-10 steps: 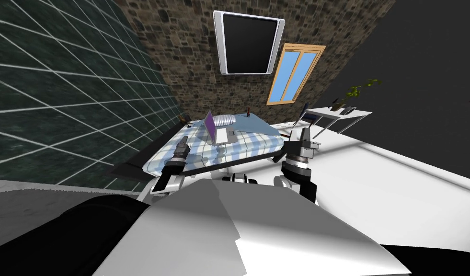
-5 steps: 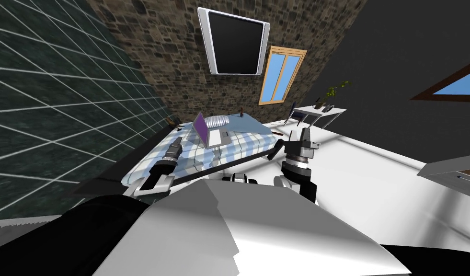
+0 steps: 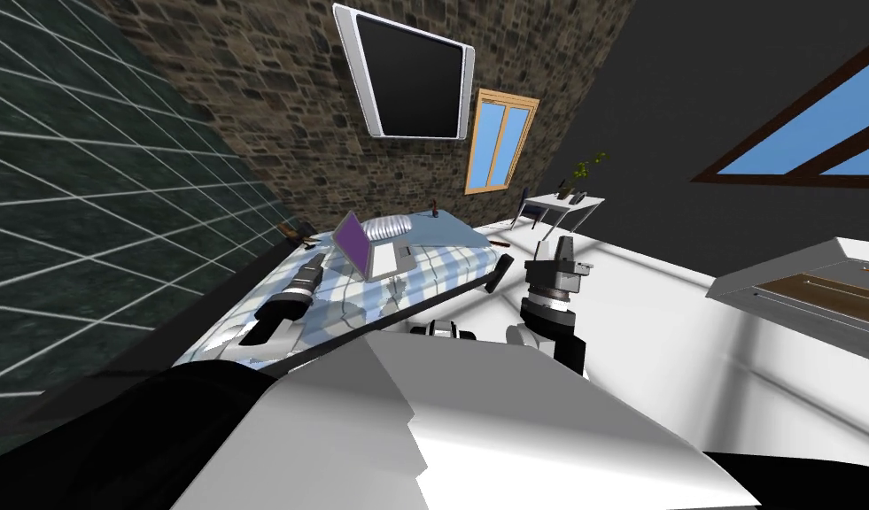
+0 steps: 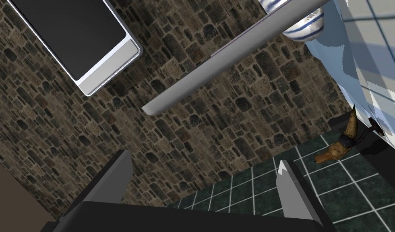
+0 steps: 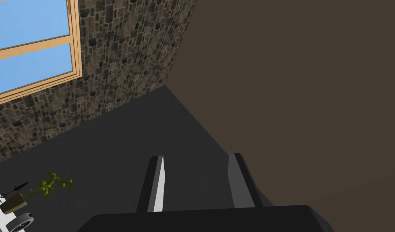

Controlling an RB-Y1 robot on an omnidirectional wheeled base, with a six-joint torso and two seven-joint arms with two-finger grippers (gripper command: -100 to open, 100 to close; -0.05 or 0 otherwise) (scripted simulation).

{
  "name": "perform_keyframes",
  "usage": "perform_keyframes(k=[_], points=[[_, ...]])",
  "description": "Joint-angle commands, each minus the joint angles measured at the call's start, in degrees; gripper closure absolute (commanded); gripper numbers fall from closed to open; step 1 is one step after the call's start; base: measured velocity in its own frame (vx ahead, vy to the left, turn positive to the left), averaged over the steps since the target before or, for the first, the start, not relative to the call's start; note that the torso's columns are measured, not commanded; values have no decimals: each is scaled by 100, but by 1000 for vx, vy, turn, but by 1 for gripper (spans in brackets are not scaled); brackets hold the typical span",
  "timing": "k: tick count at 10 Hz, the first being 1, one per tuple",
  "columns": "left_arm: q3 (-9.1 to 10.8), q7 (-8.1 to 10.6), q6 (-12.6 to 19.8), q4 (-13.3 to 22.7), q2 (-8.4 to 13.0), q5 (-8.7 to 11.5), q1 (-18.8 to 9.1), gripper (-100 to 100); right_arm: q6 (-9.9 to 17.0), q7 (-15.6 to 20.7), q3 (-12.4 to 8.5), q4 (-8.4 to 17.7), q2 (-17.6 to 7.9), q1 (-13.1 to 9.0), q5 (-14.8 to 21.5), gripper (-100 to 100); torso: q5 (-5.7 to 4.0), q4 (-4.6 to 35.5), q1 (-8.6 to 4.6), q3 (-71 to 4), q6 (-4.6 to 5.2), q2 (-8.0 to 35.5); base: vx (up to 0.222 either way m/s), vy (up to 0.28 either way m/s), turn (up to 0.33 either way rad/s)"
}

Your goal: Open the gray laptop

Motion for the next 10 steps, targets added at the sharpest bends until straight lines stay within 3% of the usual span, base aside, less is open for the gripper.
perform_keyframes(k=[1, 8, 9, 10], points=[[279, 39, 285, 99, 261, -1, 135, -100, 0, 0, 0, 0, 0, 0, 0, 0, 0, 0, -1, 1, 0, 1, 53, -46, -137], [939, 132, 1061, 358, 1011, 16, 323, -100, 0, 0, 0, 0, 0, 0, 0, 0, 0, 0, -1, 0, 2, 0, 44, -38, -159], [887, 131, 1009, 325, 980, 39, 299, -100, 0, 0, 0, 0, 0, 0, 0, 0, 0, -1, 0, -2, 2, -3, 24, -13, -39], [960, 170, 1130, 261, 1056, 81, 336, -100, 0, 0, -1, 0, 0, 0, 0, 0, 3, 1, 6, 3, -4, 4, 62, 42, -16]])
